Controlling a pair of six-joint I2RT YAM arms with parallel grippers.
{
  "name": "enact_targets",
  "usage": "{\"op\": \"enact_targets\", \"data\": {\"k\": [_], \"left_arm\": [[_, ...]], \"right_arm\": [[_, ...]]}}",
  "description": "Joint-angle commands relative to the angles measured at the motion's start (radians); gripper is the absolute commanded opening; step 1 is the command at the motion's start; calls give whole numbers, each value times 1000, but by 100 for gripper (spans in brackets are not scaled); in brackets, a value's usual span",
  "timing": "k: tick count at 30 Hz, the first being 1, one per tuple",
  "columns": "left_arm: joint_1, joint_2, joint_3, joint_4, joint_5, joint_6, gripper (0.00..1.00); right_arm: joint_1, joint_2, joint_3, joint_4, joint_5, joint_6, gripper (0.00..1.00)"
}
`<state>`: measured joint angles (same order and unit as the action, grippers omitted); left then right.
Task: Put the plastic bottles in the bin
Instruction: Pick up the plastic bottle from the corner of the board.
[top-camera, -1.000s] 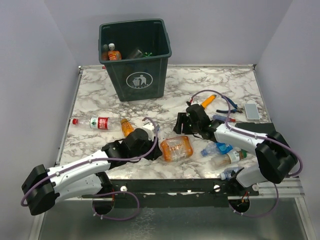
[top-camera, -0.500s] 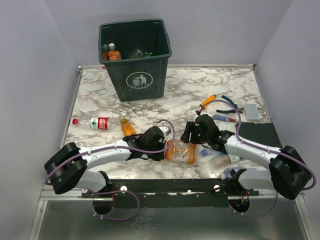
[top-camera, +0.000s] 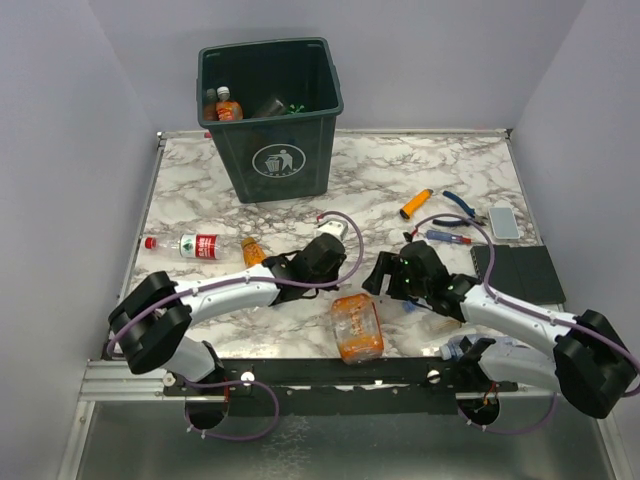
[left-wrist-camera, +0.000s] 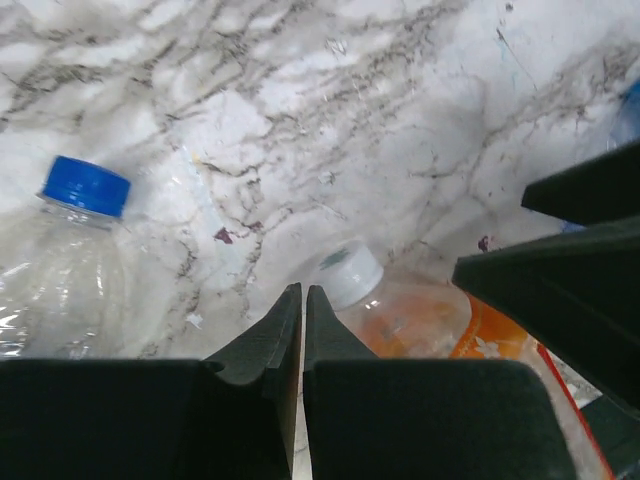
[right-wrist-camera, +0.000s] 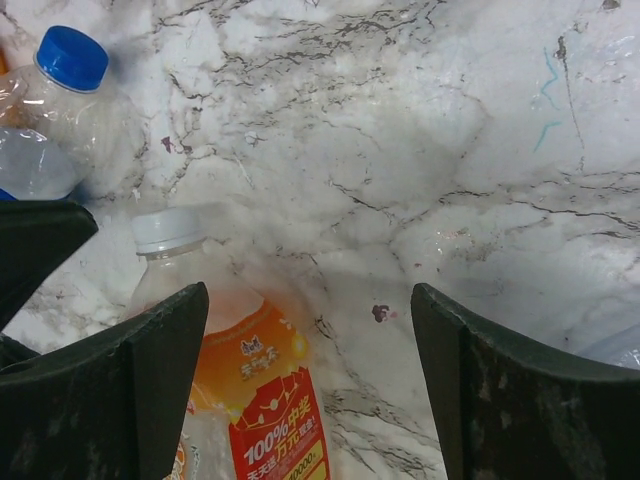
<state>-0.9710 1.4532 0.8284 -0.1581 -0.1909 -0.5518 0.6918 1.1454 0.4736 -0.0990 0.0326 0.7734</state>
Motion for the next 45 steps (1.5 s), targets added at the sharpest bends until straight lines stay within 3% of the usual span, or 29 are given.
{"op": "enact_targets", "data": {"k": [1,4,7,10,13,20,37,45], "left_arm": [[1,-48,15,-9,-155,6,10],[2,-143,-36,-50,-160,4,33],[2,-260,-96,-90,-76,-9,54],[1,-381,-159,-90,51,-38,66],[2,-448,-205,-81,157,-42,72],[0,-333,-247,-31,346,-40,71],[-2,-166,-283,87,346,-48,53],[-1,-151,-305,103,306,-80,50]], "right_arm": [[-2,-76,38,-79,59,15,88],[-3,-133,51,-126,34,-5,91],[-2,-158,54,-151,-112,-32,92],[-2,-149,33,-130,-292,-58,92],[-2,-131,0,-100,-390,-39,92],[-2,-102,-27,-77,-426,-32,89],[-2,3,-78,-26,-415,0,87],[-2,36,-116,148,-542,46,71]]}}
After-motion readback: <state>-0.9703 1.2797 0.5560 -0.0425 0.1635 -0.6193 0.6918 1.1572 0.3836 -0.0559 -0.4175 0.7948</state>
